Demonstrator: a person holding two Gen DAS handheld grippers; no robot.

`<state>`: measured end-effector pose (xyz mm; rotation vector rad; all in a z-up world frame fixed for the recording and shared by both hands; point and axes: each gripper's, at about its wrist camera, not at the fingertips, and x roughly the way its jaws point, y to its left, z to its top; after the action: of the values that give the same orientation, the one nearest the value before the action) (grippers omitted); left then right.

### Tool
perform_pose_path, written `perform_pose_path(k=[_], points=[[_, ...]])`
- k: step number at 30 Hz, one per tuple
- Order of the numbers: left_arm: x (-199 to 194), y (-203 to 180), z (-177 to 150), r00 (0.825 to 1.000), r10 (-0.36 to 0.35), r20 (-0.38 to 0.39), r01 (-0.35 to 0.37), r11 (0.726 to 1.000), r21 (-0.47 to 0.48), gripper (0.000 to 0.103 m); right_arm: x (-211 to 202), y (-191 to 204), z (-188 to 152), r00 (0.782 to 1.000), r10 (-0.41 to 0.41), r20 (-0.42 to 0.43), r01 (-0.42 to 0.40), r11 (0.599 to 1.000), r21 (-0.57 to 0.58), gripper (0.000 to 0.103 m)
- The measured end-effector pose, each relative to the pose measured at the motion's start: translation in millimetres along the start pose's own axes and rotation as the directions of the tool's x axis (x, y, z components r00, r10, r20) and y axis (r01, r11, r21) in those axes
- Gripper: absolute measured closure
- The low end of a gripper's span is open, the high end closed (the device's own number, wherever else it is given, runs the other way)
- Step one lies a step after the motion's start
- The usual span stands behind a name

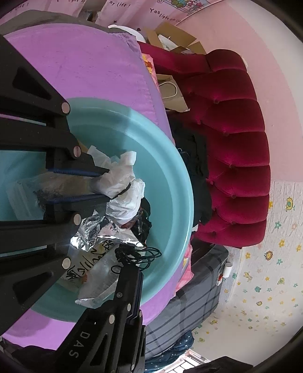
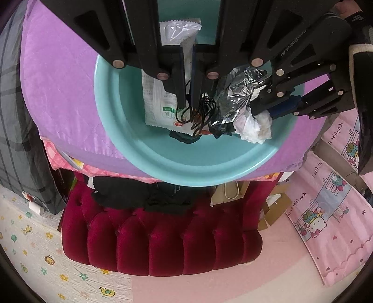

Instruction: Organize soft objects

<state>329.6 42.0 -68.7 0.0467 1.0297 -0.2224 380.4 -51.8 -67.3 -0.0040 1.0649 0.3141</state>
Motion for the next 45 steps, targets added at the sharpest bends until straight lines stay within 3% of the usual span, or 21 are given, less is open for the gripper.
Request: perform_pose_path(k=[5, 8, 11, 13, 14, 15, 16, 17, 20, 22, 24, 45], points=[[-2.1, -1.6, 0.7, 1.0, 0.006, 0.004, -0.006, 1.0, 0.012, 0.086, -6.1, 1.0, 1.6, 1.0, 0.014, 0.02, -0.014, 1.0, 0.004, 0.1], [-4.7, -3.6, 0.6, 1.0, 0.004, 0.01, -0.004, 1.0, 0.01, 0.078, -8.8, 2.3, 2.0, 1.0, 0.007, 0.027, -0.007, 1.0, 0.002, 0.099], [-6.2, -3.8, 0.8, 1.0, 0.009, 0.012, -0.009, 1.0, 0.01, 0.042, -12.4, 1.5, 2.9, 0.999, 0.003, 0.033, -0.003, 1.0, 0.006, 0.097], [-9.2, -3.1, 0.6, 1.0, 0.004, 0.022, -0.004, 1.0, -0.001, 0.015, -14.8, 0.8, 3.0, 0.999, -0.007, 0.041, 0.006, 1.0, 0.005, 0.08], [-10.7, -2.4, 0.4, 1.0, 0.002, 0.028, -0.002, 1.0, -0.005, 0.013, -17.9, 0.1, 2.6, 0.999, -0.006, 0.049, 0.006, 1.0, 0.007, 0.075], [-12.2, -2.1, 0.3, 0.999, 0.006, 0.033, -0.006, 1.0, -0.008, 0.013, -20.6, -0.6, 2.0, 0.998, -0.012, 0.058, 0.012, 1.0, 0.011, 0.063], [-13.3, -1.9, 0.1, 0.999, 0.016, 0.033, -0.016, 1.0, -0.009, 0.007, -23.3, -0.7, 1.7, 0.998, -0.02, 0.067, 0.019, 1.0, 0.014, 0.056], [-14.3, -2.0, -0.2, 0.999, 0.027, 0.033, -0.027, 1.0, -0.01, 0.002, -25.6, -1.0, 1.7, 0.997, -0.026, 0.073, 0.025, 1.0, 0.015, 0.054], [-20.8, -1.9, -2.1, 0.998, 0.042, 0.045, -0.041, 0.999, -0.016, 0.0, -30.9, 0.0, -0.3, 0.996, -0.04, 0.083, 0.039, 0.999, 0.017, 0.029], [-25.6, -1.8, -5.0, 0.998, 0.046, 0.051, -0.046, 0.999, -0.015, 0.0, -34.2, 0.9, -3.6, 0.995, -0.039, 0.09, 0.037, 0.999, 0.019, 0.006], [-30.4, -2.8, -8.6, 0.997, 0.053, 0.054, -0.052, 0.999, -0.011, 0.0, -37.0, 1.3, -7.1, 0.994, -0.048, 0.094, 0.046, 0.999, 0.021, 0.0], [-109.4, -30.3, -59.6, 0.99, 0.098, 0.097, -0.101, 0.994, 0.027, 0.0, -112.7, 23.6, -61.4, 0.989, -0.084, 0.121, 0.085, 0.996, -0.003, 0.0]])
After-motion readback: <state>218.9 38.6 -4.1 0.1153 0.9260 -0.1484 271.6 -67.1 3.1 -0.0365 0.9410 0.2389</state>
